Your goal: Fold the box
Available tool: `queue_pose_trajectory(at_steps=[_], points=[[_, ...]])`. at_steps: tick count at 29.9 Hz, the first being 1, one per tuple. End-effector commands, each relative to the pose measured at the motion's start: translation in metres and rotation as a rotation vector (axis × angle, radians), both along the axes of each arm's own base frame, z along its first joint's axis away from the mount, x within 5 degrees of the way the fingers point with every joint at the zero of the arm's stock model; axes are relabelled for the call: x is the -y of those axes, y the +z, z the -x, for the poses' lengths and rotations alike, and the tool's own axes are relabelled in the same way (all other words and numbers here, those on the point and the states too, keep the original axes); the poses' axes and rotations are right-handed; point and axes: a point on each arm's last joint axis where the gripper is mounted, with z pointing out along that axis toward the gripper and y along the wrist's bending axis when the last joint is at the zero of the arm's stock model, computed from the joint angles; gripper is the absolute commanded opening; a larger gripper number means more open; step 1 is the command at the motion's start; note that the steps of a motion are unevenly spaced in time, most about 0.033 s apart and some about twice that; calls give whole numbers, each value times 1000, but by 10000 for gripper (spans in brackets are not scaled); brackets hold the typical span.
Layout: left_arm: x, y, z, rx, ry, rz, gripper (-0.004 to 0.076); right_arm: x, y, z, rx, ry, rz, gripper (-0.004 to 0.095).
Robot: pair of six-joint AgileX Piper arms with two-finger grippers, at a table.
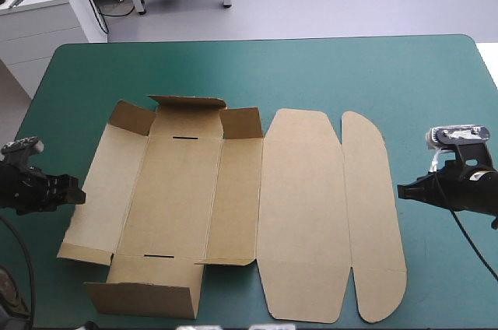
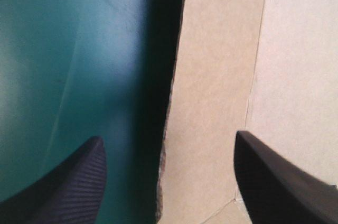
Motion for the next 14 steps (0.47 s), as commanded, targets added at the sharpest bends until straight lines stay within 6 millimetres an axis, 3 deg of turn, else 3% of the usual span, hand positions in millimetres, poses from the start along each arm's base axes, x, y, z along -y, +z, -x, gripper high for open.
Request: queue_pose_trajectory(at_steps=[1,10,14], points=[[6,-4,3,-10,-25,54,490,-1,12,-1,77,-5,-6,-20],[15,-32,1,-14,-49,186,490,-1,12,-1,79,-5,-9,-20],[23,-33,-2,-4,-88,220,490,-1,12,-1,79,-5,-11,-20]])
